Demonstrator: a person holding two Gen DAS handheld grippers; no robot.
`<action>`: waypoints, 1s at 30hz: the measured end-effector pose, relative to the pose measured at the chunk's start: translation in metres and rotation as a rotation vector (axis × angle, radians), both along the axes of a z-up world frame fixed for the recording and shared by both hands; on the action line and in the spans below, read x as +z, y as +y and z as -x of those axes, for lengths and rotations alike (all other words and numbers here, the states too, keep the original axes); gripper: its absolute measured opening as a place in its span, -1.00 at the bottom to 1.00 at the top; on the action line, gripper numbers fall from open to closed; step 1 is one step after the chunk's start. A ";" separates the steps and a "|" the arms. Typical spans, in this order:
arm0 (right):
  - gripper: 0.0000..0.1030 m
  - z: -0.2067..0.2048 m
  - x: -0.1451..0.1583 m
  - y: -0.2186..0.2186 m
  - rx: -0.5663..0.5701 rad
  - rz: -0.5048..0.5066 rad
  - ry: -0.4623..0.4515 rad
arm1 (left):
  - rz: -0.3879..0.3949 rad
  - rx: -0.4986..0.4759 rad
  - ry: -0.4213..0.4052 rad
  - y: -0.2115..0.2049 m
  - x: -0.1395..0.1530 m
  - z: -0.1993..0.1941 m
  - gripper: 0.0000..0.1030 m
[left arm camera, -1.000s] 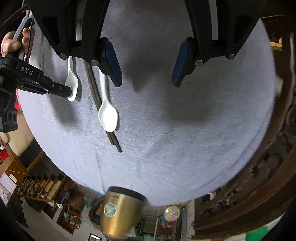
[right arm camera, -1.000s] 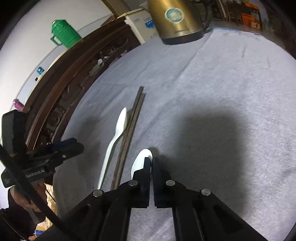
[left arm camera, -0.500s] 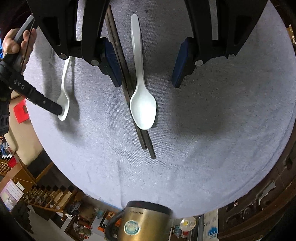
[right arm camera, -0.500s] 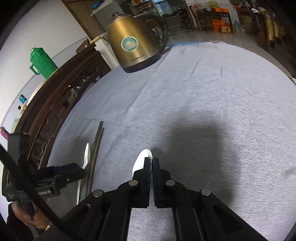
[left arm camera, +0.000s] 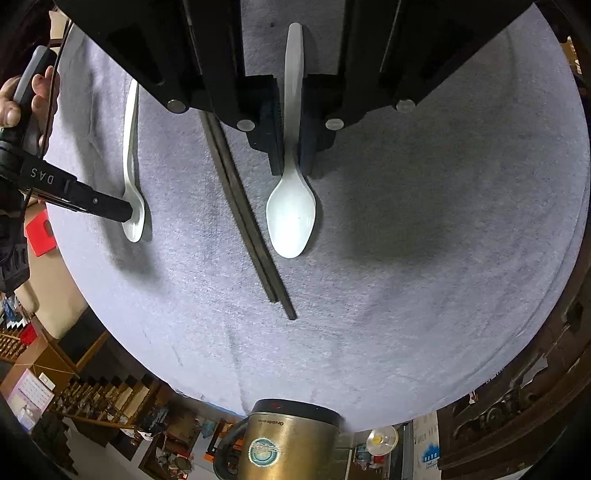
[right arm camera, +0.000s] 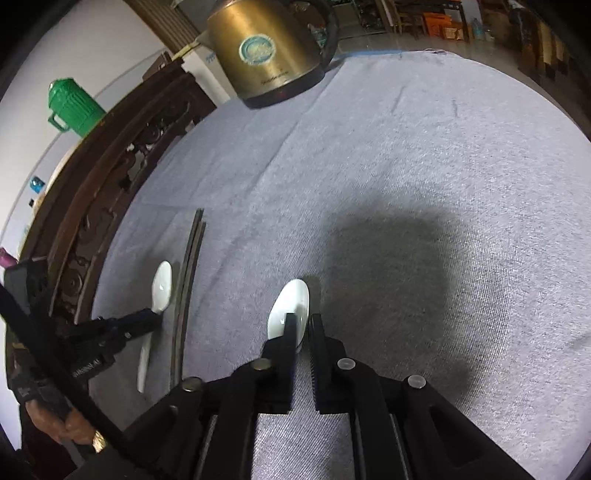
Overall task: Organize utensils
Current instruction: 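Close the left tool on another white spoon while the right tool holds its spoon, then lift both held spoons and carry them over the holder cup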
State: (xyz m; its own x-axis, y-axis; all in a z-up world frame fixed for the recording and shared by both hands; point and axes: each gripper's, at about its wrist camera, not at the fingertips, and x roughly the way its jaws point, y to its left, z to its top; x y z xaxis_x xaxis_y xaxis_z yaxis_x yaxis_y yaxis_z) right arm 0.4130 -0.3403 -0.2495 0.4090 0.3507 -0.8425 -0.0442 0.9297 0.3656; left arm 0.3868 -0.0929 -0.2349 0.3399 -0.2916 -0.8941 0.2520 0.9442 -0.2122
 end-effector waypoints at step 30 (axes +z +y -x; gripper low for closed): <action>-0.91 0.020 0.017 0.002 0.009 0.110 -0.181 | 0.042 0.067 -0.118 0.010 0.015 -0.011 -0.42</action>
State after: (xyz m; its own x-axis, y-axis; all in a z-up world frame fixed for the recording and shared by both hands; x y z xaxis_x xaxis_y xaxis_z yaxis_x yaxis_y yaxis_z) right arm 0.3928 -0.3384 -0.2329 0.5542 0.2650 -0.7891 -0.1086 0.9629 0.2471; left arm 0.3979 -0.0831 -0.2195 0.4618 -0.3016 -0.8341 0.2147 0.9505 -0.2248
